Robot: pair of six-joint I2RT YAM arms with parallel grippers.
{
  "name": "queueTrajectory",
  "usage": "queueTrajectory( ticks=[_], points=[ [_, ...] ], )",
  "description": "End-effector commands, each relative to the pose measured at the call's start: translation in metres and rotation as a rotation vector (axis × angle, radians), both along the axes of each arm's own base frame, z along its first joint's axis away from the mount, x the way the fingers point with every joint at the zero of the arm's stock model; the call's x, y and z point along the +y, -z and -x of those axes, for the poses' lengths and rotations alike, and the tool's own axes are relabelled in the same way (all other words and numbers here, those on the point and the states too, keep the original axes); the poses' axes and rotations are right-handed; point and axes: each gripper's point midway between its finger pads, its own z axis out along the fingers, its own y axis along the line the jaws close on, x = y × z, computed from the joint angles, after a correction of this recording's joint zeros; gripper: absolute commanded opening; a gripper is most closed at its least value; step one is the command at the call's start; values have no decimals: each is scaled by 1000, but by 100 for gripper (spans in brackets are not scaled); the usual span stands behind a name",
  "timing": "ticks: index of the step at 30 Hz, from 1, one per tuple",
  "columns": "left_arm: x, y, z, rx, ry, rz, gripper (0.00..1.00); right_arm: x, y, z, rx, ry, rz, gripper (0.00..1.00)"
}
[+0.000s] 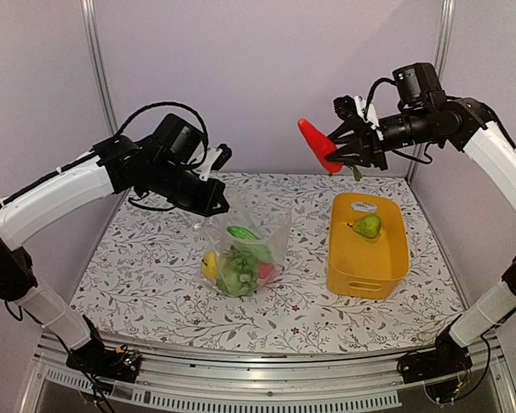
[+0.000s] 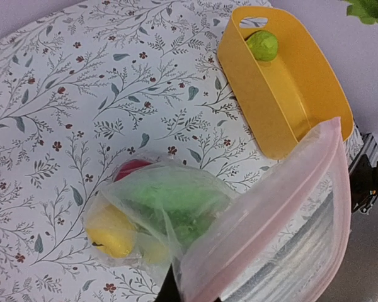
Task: Place the food in the zip-top bag and seal the zipper
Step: Pick up the fake vegetable from the bin, then place the fake vegetable in the zipper food storage bag.
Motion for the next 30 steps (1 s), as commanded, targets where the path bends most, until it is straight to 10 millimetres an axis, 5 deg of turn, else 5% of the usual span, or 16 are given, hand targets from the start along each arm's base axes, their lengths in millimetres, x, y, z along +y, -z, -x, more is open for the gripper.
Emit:
queueTrajectory(
  ticks=[1, 6, 13, 30],
  points=[
    [-7, -10, -8, -20, 7, 28, 0, 35, -38, 53, 185, -213, -204, 30],
    [-9, -9, -8, -14, 4, 30, 0, 63, -53, 84, 276, -357, -278, 30],
    [-9, -13, -8, -20, 1, 42, 0, 99, -41, 99, 335, -451, -282, 30],
    [-10, -21, 1, -17, 25, 89, 0, 144, 29, 80, 395, -442, -212, 27]
  ],
)
